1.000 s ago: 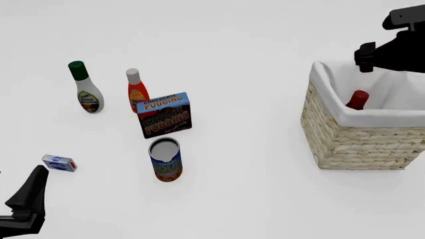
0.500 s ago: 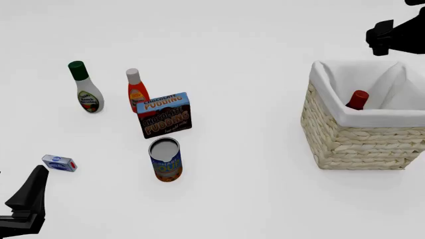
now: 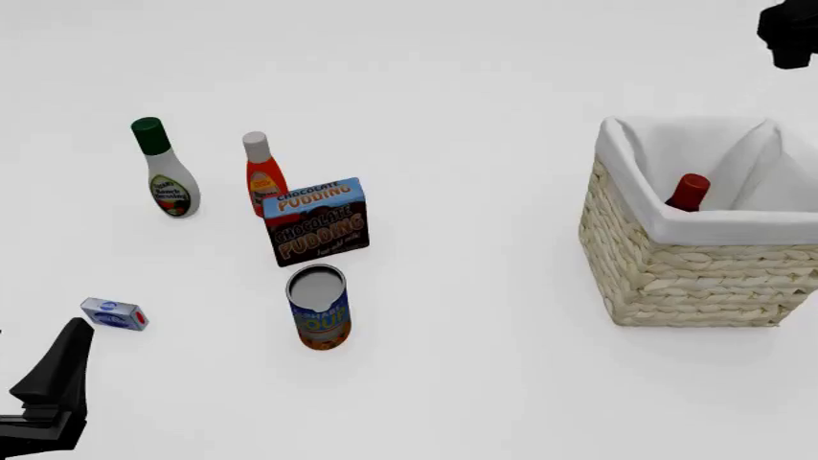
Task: Pick the bbq sauce and place it in the basket.
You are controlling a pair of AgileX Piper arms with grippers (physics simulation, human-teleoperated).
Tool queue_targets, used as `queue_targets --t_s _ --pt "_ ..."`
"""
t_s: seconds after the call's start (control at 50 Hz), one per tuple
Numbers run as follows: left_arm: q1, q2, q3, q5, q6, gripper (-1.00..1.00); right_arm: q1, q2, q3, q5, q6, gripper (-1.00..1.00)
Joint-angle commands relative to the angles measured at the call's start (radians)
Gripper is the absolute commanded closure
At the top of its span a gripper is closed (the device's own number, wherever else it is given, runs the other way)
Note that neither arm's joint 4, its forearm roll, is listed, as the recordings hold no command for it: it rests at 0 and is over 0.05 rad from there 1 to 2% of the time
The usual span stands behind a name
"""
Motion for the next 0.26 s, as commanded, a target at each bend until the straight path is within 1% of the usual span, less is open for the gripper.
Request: queue_targets --t_s 0.02,0.26 --pt "0.0 0.0 0.0 0.0 0.0 -1.0 -0.018 -0.045 -0.008 0.016 0.013 -1.0" --pt "0.0 0.0 0.0 0.0 0.0 -1.0 -0.045 -0.084 0.011 0.024 0.018 -1.0"
